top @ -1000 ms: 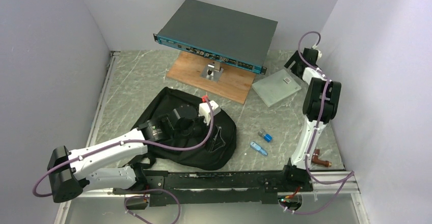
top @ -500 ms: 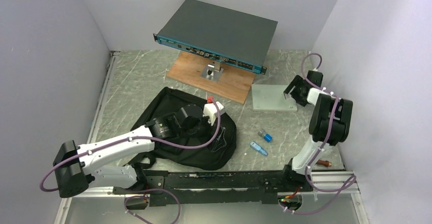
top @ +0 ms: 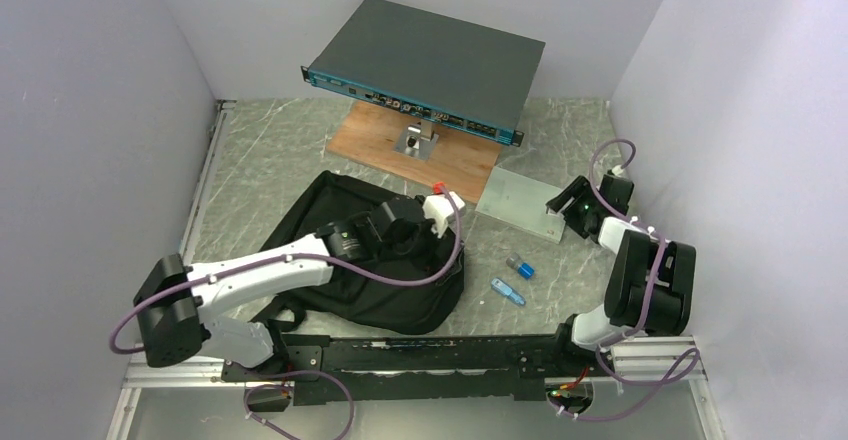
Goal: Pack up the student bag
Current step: Pick up the book from the center of the board.
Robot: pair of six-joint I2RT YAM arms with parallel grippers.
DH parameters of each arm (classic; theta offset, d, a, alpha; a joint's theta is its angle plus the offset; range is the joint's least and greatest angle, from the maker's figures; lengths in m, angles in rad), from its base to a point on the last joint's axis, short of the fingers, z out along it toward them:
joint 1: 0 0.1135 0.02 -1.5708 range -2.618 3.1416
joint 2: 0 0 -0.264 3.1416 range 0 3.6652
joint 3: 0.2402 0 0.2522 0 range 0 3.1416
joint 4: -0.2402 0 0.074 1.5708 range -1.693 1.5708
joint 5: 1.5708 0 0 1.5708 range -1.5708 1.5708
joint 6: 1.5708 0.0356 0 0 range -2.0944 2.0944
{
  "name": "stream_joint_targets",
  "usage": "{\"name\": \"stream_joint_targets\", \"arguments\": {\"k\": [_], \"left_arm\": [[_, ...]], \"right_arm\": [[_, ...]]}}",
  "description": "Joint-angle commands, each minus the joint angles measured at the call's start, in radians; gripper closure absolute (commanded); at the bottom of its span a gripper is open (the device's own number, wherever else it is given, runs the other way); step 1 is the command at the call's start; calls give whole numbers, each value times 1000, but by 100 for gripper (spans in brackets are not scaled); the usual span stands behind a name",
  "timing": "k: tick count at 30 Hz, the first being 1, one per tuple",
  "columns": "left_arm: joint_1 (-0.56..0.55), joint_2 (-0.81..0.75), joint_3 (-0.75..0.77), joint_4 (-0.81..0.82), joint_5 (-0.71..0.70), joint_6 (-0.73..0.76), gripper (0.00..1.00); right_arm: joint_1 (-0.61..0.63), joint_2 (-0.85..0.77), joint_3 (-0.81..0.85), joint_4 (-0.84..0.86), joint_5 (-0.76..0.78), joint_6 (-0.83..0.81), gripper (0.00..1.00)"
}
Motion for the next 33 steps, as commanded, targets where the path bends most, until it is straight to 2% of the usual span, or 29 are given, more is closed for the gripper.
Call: {"name": "stream_joint_targets", "arguments": {"k": [1, 8, 16, 20, 27, 33], "left_arm": [[-43, 78, 50, 127, -151, 129, 2], [-114, 203, -4, 529, -265, 431, 0], [-124, 472, 210, 618, -254, 583, 0], [-124, 591, 254, 721, -241, 677, 0], [-123, 784, 383, 767, -205, 797, 0], [-123, 947, 514, 839, -273, 862, 0]], "right_arm": [[40, -76, -2, 169, -319, 126, 35], [52, -212, -58, 143, -385, 185, 37], [57, -282, -52, 51, -415, 179, 37], [57, -292, -43, 39, -441, 189, 37], [57, -338, -10, -37, -452, 184, 37], [57, -357, -8, -45, -466, 195, 37]]}}
